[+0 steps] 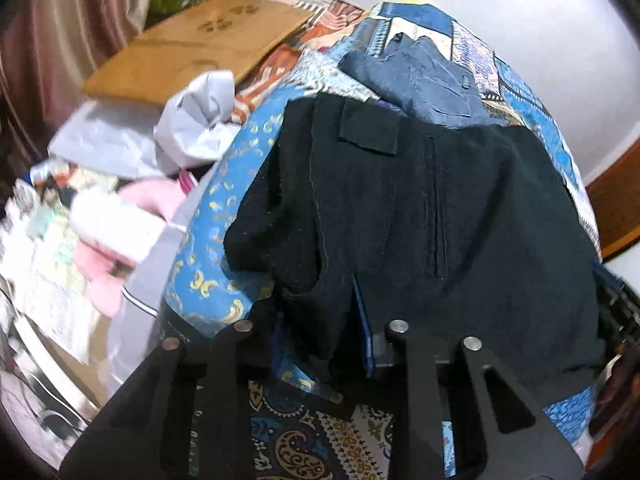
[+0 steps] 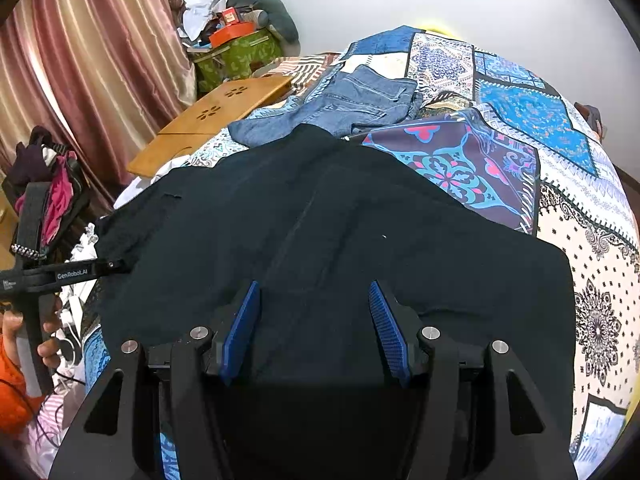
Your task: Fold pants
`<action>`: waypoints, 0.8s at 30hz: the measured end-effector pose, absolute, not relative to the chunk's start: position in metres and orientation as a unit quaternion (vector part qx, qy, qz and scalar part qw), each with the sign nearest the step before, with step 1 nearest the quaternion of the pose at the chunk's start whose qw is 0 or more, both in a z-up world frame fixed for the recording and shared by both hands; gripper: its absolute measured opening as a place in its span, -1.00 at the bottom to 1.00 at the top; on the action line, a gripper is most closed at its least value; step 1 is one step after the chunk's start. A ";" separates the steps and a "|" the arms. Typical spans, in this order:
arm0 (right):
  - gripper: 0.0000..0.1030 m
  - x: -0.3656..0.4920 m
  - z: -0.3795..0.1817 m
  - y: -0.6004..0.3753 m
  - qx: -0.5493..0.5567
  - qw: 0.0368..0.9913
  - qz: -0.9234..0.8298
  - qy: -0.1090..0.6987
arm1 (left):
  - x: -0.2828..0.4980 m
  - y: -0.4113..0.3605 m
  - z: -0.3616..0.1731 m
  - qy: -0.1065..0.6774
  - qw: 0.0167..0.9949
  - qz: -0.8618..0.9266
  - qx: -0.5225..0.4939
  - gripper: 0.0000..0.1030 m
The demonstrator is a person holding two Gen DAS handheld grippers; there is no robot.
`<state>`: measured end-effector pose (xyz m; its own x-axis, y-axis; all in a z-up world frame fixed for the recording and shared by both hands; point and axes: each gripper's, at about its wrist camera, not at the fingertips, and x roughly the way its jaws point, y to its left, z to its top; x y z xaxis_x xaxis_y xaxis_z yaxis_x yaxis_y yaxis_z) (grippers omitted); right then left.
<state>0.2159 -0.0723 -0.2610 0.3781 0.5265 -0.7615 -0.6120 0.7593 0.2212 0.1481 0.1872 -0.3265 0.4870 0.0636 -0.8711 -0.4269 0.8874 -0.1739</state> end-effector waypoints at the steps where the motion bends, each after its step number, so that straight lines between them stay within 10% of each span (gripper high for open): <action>1: 0.03 0.216 -0.261 -0.073 -0.049 0.829 0.343 0.439 | 0.148 0.184 -0.322 0.482 0.846 0.147 -0.175 -0.47; 24: 0.03 0.202 -0.235 -0.146 -0.038 0.863 0.304 0.402 | 0.176 0.119 -0.182 0.364 0.923 0.119 -0.035 -0.55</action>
<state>0.2018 -0.1459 -0.2349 0.4909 0.4949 -0.7170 -0.5557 0.8117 0.1798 0.1758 0.1185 -0.1818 0.7062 0.1942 -0.6808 -0.2448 0.9693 0.0225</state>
